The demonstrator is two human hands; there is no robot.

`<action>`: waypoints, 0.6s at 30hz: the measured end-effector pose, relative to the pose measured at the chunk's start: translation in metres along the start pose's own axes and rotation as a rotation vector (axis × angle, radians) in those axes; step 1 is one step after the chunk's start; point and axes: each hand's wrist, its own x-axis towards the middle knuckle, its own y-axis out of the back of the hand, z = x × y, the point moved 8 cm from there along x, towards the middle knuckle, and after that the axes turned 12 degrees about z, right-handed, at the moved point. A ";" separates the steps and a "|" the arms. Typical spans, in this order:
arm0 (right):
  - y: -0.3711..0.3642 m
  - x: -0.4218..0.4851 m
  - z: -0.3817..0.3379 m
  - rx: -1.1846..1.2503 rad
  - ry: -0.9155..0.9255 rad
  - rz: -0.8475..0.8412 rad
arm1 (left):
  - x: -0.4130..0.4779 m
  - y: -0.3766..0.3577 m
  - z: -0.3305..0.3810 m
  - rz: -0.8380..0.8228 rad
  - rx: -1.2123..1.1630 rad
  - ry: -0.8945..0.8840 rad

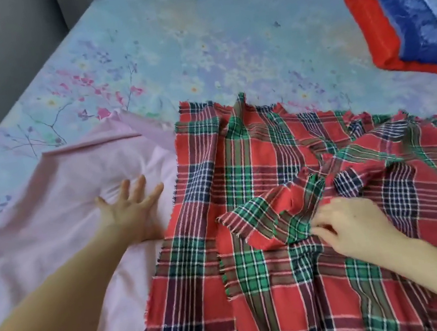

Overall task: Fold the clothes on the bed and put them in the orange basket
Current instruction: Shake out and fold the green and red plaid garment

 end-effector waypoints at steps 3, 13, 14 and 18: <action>0.033 0.024 0.016 0.061 -0.145 0.339 | 0.000 0.001 0.000 0.001 0.023 -0.003; -0.009 0.081 0.049 -0.188 -0.233 -0.013 | 0.000 0.001 0.001 0.033 0.082 -0.032; -0.008 0.083 0.044 -0.208 -0.183 -0.004 | 0.000 0.001 0.002 0.033 0.099 -0.043; 0.032 0.107 0.029 -0.078 -0.062 0.232 | 0.003 0.003 0.001 0.102 0.137 -0.137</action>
